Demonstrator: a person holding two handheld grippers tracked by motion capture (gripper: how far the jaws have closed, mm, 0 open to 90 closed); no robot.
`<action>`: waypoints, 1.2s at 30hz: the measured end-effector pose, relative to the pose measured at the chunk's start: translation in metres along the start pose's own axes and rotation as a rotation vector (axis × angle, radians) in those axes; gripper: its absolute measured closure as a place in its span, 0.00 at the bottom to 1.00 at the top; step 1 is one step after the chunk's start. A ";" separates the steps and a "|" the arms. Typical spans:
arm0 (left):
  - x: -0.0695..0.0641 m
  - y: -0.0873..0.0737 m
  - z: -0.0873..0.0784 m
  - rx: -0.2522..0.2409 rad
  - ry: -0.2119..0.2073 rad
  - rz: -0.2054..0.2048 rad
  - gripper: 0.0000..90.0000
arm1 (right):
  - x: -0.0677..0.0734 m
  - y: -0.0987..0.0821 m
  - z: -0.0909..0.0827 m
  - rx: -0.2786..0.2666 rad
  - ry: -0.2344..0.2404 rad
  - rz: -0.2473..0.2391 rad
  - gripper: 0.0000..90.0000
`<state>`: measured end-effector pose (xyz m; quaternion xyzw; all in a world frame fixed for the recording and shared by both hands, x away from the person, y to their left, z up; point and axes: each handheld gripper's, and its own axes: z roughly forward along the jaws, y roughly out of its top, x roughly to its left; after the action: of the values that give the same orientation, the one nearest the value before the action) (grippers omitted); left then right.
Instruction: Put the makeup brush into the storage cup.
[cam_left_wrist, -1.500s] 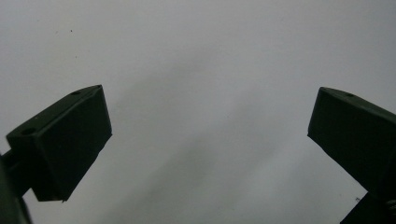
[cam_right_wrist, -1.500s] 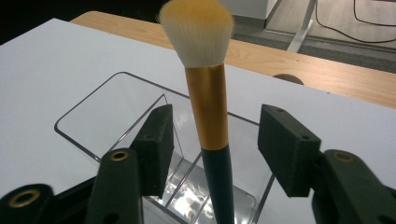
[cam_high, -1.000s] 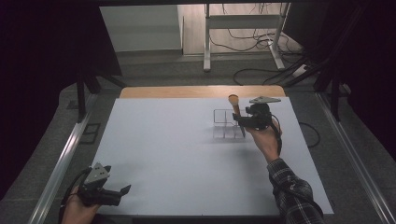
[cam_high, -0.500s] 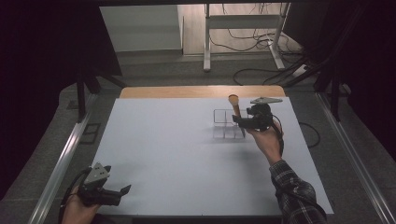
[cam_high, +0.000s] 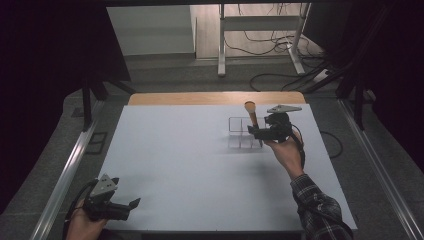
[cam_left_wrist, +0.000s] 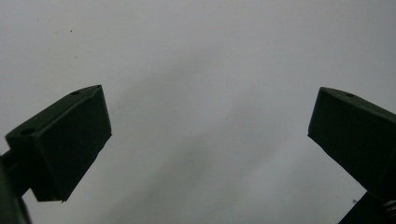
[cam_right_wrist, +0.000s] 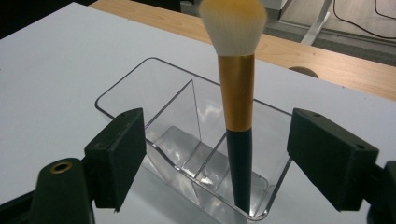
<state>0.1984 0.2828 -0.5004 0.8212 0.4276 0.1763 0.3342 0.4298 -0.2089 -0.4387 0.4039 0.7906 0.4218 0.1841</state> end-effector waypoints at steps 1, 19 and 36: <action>0.000 0.000 0.000 0.000 0.001 0.000 0.00 | 0.001 0.000 0.000 0.003 0.000 -0.003 0.20; -0.001 0.000 0.000 0.006 0.005 0.008 0.00 | 0.004 -0.006 -0.009 0.026 0.017 -0.008 0.11; -0.001 0.000 0.000 0.003 0.007 0.011 0.00 | 0.006 -0.011 -0.015 0.056 0.056 -0.010 0.00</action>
<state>0.1981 0.2823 -0.5005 0.8235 0.4244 0.1804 0.3303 0.4112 -0.2153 -0.4388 0.3930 0.8089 0.4097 0.1528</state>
